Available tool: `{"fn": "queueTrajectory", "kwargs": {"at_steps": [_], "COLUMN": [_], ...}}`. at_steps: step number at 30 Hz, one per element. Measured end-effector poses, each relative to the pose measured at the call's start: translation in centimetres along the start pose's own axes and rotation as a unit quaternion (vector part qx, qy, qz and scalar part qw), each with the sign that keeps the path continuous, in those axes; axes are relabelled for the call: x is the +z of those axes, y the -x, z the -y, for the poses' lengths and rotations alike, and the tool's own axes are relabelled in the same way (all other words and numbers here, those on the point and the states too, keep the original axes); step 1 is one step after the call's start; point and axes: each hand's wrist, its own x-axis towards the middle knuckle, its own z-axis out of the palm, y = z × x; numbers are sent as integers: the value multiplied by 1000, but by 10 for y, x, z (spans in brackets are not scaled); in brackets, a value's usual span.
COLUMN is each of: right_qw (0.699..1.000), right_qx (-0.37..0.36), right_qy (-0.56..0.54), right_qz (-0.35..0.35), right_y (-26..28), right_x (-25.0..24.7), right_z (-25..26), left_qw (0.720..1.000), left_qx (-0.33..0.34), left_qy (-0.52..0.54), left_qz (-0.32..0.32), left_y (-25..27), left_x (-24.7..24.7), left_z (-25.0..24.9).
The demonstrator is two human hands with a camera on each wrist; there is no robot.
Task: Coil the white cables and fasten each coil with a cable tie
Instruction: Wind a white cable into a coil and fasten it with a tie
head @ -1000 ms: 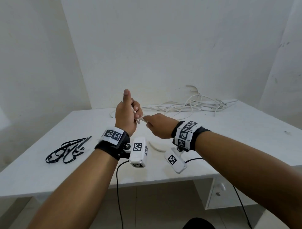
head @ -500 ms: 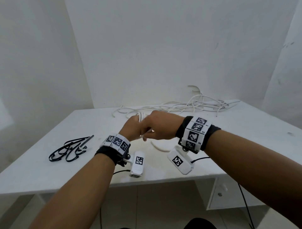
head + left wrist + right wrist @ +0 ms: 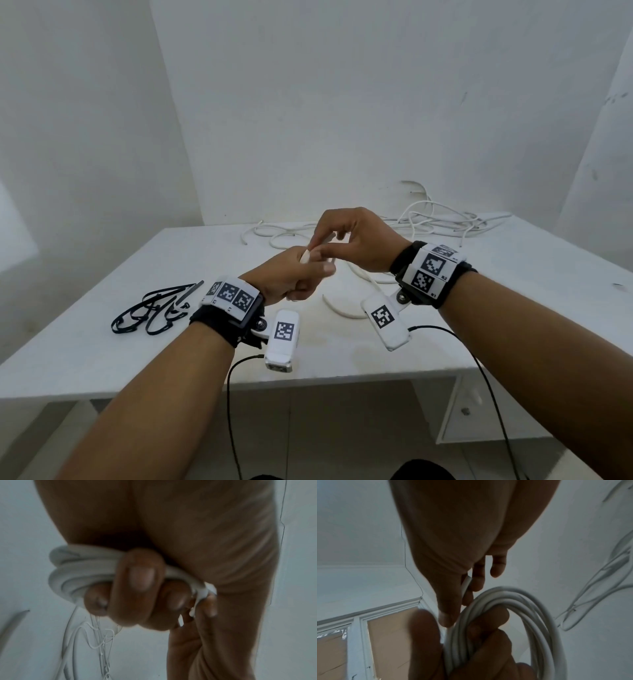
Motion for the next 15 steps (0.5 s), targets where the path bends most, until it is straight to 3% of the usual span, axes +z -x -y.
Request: {"fn": "queueTrajectory", "kwargs": {"at_steps": [8,15], "right_qw": [995,993], "right_qx": [-11,-109], "right_qy": [-83,32], "right_qz": [-46,14], "right_y": [2,-11], "right_x": [34,52], "right_z": [-7,-7], "left_qw": [994,990], "left_qx": [-14,-24], "left_qy": [105,142], "left_qz": [14,9], "left_y": [19,40], "left_x": [-7,-34], "left_z": [-4,5]}}
